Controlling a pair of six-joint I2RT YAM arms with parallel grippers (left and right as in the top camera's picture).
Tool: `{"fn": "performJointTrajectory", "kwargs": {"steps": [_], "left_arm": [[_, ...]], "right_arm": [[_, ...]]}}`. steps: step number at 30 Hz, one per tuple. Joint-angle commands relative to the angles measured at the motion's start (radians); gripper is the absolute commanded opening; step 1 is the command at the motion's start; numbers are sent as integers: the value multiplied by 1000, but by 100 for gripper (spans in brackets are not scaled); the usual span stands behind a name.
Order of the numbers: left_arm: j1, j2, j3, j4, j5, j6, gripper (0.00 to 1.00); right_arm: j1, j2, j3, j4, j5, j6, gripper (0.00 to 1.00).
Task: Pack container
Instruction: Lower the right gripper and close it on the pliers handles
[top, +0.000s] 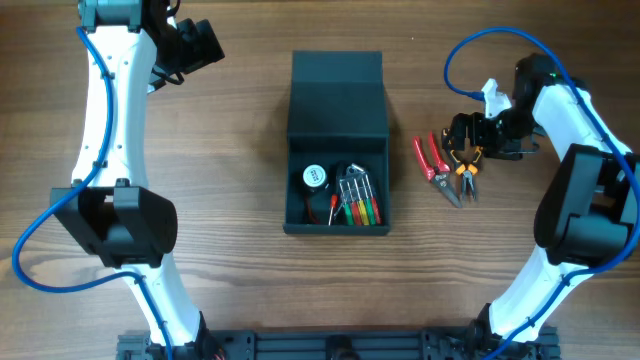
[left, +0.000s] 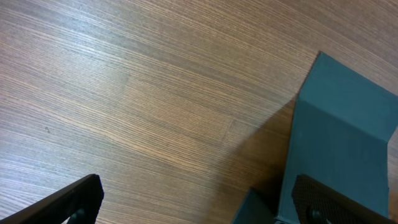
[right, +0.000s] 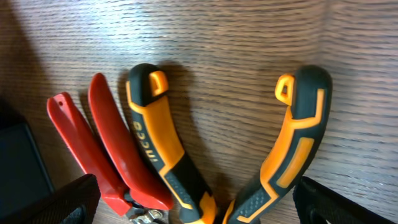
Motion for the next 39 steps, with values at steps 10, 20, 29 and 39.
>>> {"fn": "performJointTrajectory", "kwargs": {"steps": [10,20,29,39], "left_arm": [[0,-11,11,-1,8,-6,100],[0,-11,11,-1,8,-6,100],[0,-11,11,-1,8,-6,100],[0,-11,11,-1,8,-6,100]], "right_arm": [[18,14,17,-28,55,-19,100],[18,15,17,-24,56,-29,100],[18,15,-75,61,55,-14,100],[18,59,-90,76,130,12,100]]}}
